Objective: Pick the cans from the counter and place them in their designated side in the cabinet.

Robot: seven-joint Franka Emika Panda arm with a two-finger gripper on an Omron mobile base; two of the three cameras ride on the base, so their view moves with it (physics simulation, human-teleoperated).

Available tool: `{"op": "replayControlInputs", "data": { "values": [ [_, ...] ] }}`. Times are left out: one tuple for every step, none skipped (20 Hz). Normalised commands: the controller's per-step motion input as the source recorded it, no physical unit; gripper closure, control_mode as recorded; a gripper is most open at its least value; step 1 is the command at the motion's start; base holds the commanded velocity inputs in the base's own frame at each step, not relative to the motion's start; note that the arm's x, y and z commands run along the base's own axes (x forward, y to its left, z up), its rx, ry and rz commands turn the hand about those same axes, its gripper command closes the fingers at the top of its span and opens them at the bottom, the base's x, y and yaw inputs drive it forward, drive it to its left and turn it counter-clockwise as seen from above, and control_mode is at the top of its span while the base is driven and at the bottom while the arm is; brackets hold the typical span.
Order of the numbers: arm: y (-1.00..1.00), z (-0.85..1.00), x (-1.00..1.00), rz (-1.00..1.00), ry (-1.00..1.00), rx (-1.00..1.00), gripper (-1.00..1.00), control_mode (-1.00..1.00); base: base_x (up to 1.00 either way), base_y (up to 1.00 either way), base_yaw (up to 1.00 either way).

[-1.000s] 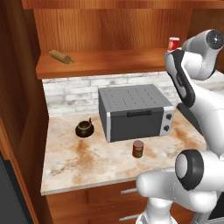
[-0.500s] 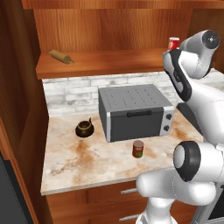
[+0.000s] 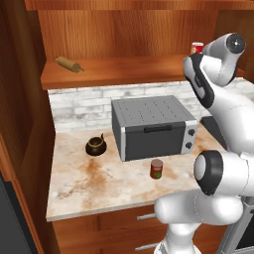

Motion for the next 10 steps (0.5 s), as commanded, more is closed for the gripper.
{"op": "replayControlInputs", "data": {
  "values": [
    [-0.08, -0.10, 0.25, 0.00, 0.01, 0.00, 1.00, -1.00, 0.00, 0.00, 0.00],
    [-0.07, -0.13, 0.25, 0.00, 0.02, 0.00, 1.00, -1.00, 0.00, 0.00, 0.00],
    [-0.08, -0.15, 0.26, 0.00, 0.03, 0.00, 1.00, -1.00, 0.00, 0.00, 0.00],
    [-0.08, -0.18, 0.25, 0.00, 0.04, 0.00, 1.00, -1.00, 0.00, 0.00, 0.00],
    [-0.09, -0.17, 0.23, 0.00, 0.05, 0.00, 1.00, -1.00, 0.00, 0.00, 0.00],
    [-0.09, -0.16, 0.23, 0.00, 0.05, 0.00, 1.00, -1.00, 0.00, 0.00, 0.00],
    [-0.08, -0.14, 0.22, 0.00, 0.04, 0.00, 1.00, -1.00, 0.00, 0.00, 0.00],
    [-0.07, -0.14, 0.22, 0.00, 0.04, 0.00, 1.00, -1.00, 0.00, 0.00, 0.00],
    [-0.05, -0.15, 0.24, 0.00, 0.04, 0.00, 1.00, -1.00, 0.00, 0.00, 0.00],
    [-0.04, -0.15, 0.22, 0.00, 0.04, 0.00, 1.00, -1.00, 0.00, 0.00, 0.00]
  ]
}}
